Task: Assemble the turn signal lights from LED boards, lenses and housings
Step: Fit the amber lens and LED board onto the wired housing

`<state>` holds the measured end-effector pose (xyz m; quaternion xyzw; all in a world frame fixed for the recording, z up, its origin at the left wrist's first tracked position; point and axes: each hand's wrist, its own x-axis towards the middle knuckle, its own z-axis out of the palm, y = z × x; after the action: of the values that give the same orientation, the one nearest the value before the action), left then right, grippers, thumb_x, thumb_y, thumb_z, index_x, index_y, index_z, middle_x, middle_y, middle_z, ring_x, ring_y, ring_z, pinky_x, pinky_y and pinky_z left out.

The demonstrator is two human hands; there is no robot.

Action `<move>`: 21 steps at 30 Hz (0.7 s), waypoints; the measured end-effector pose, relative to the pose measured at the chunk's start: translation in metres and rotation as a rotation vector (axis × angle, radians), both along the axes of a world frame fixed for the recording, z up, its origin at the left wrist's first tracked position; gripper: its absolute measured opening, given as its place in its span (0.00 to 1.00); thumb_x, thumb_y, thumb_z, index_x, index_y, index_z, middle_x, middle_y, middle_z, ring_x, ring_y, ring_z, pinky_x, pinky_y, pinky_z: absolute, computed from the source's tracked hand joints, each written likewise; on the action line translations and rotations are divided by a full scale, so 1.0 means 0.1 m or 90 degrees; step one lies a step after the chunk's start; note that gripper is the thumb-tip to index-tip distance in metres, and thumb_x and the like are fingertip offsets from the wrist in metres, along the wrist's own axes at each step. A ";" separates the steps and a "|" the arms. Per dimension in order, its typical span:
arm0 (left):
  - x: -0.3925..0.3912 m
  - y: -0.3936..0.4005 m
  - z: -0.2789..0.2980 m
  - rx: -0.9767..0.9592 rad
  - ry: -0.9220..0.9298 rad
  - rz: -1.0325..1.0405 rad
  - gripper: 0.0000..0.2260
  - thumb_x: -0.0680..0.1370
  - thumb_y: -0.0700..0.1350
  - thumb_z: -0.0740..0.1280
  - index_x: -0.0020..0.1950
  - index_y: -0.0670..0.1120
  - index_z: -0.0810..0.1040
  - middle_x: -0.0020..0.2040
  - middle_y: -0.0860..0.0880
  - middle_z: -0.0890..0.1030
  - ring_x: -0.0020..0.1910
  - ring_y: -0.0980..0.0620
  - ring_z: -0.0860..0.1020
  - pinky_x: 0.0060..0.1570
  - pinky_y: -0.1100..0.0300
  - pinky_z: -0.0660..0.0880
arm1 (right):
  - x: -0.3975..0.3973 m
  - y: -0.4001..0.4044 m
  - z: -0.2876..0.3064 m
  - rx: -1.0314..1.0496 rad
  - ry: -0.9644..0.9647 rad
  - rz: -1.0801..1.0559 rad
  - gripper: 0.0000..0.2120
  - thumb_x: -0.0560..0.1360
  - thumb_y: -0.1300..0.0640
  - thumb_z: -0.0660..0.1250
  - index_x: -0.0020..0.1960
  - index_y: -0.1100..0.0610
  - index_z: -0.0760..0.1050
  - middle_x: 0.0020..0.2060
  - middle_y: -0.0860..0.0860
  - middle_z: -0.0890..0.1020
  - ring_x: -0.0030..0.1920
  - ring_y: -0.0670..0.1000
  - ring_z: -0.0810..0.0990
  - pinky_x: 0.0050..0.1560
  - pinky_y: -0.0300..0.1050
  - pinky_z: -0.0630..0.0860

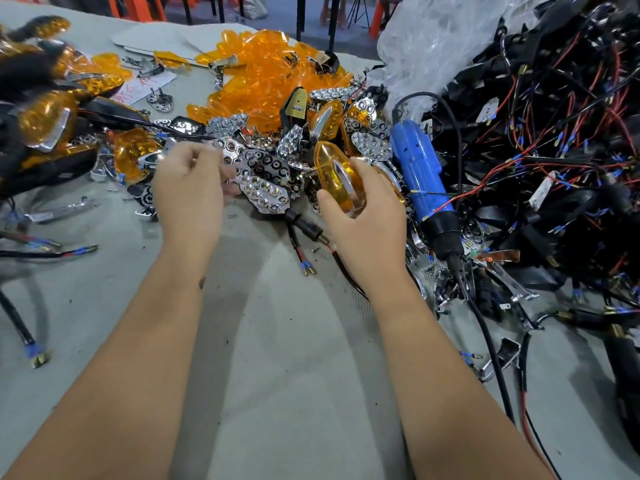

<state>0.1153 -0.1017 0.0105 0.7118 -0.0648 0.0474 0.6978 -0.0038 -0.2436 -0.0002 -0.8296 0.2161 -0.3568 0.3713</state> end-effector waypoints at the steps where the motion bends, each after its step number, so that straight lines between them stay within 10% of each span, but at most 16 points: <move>1: 0.00 0.01 -0.03 0.090 -0.003 0.002 0.09 0.78 0.52 0.60 0.50 0.51 0.78 0.41 0.50 0.83 0.35 0.53 0.82 0.38 0.54 0.78 | 0.00 0.00 0.00 0.003 0.001 0.000 0.27 0.74 0.47 0.72 0.71 0.53 0.72 0.59 0.45 0.78 0.54 0.37 0.72 0.54 0.25 0.67; 4: -0.01 -0.02 -0.11 0.401 -0.067 0.034 0.14 0.78 0.60 0.60 0.55 0.52 0.74 0.37 0.54 0.76 0.42 0.47 0.78 0.39 0.53 0.70 | 0.01 -0.01 -0.02 0.008 0.011 0.015 0.27 0.74 0.47 0.71 0.71 0.51 0.72 0.57 0.43 0.77 0.54 0.37 0.72 0.54 0.27 0.68; 9: -0.07 -0.10 -0.12 0.455 -0.074 -0.012 0.27 0.70 0.65 0.71 0.62 0.52 0.69 0.41 0.54 0.77 0.43 0.49 0.74 0.37 0.57 0.66 | 0.00 0.00 -0.01 0.016 0.021 0.044 0.27 0.74 0.47 0.72 0.71 0.50 0.71 0.57 0.41 0.77 0.55 0.37 0.73 0.59 0.36 0.71; 15: -0.06 -0.13 -0.08 0.173 0.058 -0.146 0.32 0.69 0.50 0.80 0.68 0.51 0.70 0.56 0.50 0.78 0.57 0.48 0.78 0.56 0.49 0.78 | 0.00 0.01 -0.03 0.013 0.010 0.049 0.26 0.74 0.47 0.71 0.70 0.51 0.72 0.55 0.41 0.77 0.54 0.37 0.73 0.57 0.36 0.71; 21: -0.10 -0.15 -0.04 -0.091 0.136 -0.308 0.10 0.74 0.34 0.72 0.52 0.45 0.78 0.42 0.52 0.85 0.42 0.53 0.84 0.39 0.60 0.81 | 0.02 -0.02 -0.07 0.038 -0.039 0.048 0.24 0.73 0.45 0.69 0.67 0.49 0.73 0.52 0.40 0.77 0.50 0.33 0.75 0.51 0.26 0.71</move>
<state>0.1051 -0.1166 0.0061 0.6258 -0.1553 -0.1915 0.7400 -0.0018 -0.2455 -0.0068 -0.8144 0.1837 -0.3608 0.4156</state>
